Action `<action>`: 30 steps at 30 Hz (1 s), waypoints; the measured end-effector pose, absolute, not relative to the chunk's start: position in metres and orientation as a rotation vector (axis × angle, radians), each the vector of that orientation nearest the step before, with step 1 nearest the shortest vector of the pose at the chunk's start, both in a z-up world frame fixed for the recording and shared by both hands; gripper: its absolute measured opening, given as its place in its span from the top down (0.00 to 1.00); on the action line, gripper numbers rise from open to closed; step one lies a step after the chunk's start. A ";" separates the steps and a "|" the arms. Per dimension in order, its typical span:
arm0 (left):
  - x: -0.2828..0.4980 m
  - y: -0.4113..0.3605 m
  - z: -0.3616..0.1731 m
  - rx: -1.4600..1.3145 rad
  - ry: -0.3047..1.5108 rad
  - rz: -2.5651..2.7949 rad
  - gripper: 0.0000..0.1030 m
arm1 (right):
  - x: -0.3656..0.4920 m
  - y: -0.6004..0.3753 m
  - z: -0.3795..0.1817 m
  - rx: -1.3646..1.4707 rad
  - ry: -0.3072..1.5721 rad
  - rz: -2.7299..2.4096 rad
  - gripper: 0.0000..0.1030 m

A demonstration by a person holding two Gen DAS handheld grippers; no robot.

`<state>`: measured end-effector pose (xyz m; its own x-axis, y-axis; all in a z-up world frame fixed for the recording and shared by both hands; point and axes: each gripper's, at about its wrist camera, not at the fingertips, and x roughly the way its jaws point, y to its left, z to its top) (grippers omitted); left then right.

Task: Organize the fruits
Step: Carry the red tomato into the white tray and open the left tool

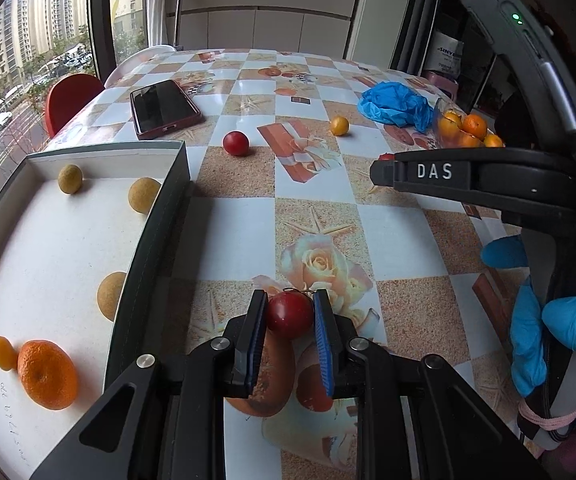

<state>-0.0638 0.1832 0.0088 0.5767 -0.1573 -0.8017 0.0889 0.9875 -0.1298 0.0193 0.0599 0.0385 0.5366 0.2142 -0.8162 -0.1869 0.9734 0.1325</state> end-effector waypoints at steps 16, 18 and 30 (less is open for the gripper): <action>-0.108 0.309 0.059 -0.177 0.771 0.110 0.76 | -0.038 0.192 0.063 -0.017 0.965 0.591 0.78; -0.110 0.330 0.052 -0.198 0.787 0.157 0.76 | -0.041 0.212 0.058 -0.025 0.981 0.623 0.78; -0.117 0.329 0.034 -0.132 0.784 0.232 0.11 | -0.055 0.150 0.069 -0.052 0.894 0.411 0.14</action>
<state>-0.1174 0.3291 0.0343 0.6844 0.1578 -0.7118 -0.2557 0.9662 -0.0316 -0.0547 0.1495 0.0694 0.5537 0.3262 -0.7661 -0.3691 0.9209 0.1254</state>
